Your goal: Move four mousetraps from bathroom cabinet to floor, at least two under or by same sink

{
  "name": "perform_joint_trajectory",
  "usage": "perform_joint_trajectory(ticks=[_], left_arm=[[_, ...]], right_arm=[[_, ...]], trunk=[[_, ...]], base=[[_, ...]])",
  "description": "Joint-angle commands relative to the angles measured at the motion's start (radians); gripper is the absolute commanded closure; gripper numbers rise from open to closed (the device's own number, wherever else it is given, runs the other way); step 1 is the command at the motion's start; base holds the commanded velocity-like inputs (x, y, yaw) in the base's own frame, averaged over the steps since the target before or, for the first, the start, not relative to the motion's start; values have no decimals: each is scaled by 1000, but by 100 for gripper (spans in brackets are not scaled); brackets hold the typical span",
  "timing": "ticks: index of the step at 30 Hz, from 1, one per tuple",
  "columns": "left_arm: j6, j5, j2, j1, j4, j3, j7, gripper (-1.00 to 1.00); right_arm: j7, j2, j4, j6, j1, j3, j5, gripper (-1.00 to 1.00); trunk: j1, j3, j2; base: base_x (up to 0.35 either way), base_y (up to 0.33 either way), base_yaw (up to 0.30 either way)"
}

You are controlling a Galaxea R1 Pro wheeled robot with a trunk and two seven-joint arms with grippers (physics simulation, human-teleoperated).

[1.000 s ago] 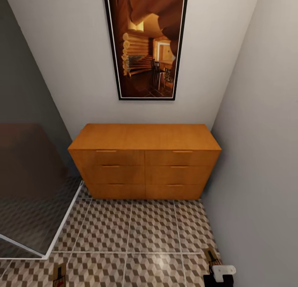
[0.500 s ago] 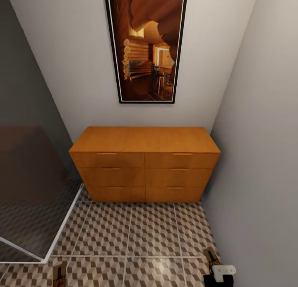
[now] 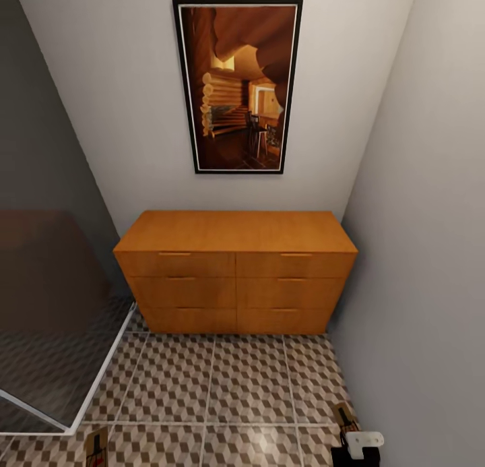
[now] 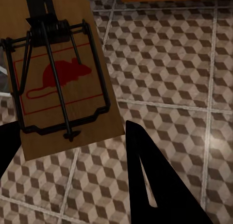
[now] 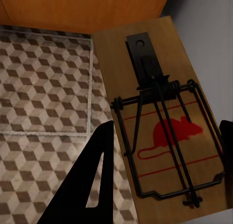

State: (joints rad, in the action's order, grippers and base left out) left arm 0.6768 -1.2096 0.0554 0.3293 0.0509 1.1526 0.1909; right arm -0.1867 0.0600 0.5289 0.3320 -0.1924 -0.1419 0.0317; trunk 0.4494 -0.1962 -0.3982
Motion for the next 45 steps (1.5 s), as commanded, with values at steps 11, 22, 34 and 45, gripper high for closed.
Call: perform_joint_trajectory(ticks=[11,22,34,45], left_arm=[[0,7,0,0,1,7,13,100],[0,8,0,0,1,7,13,100],[0,8,0,0,1,7,13,100],[0,7,0,1,1,7,13,100]], right_arm=[[-8,1,0,2,-1,-8,5,100],[-8,1,0,2,-1,-8,5,100],[-8,1,-1,2,-1,-9,5,100],[-8,-10,-1,2,-1,-8,4,100]], trunk=[[1,16,-2],[1,33,-2],[1,52,-2],[1,69,-2]], base=[[0,0,0],[0,0,0],[0,0,0],[0,0,0]])
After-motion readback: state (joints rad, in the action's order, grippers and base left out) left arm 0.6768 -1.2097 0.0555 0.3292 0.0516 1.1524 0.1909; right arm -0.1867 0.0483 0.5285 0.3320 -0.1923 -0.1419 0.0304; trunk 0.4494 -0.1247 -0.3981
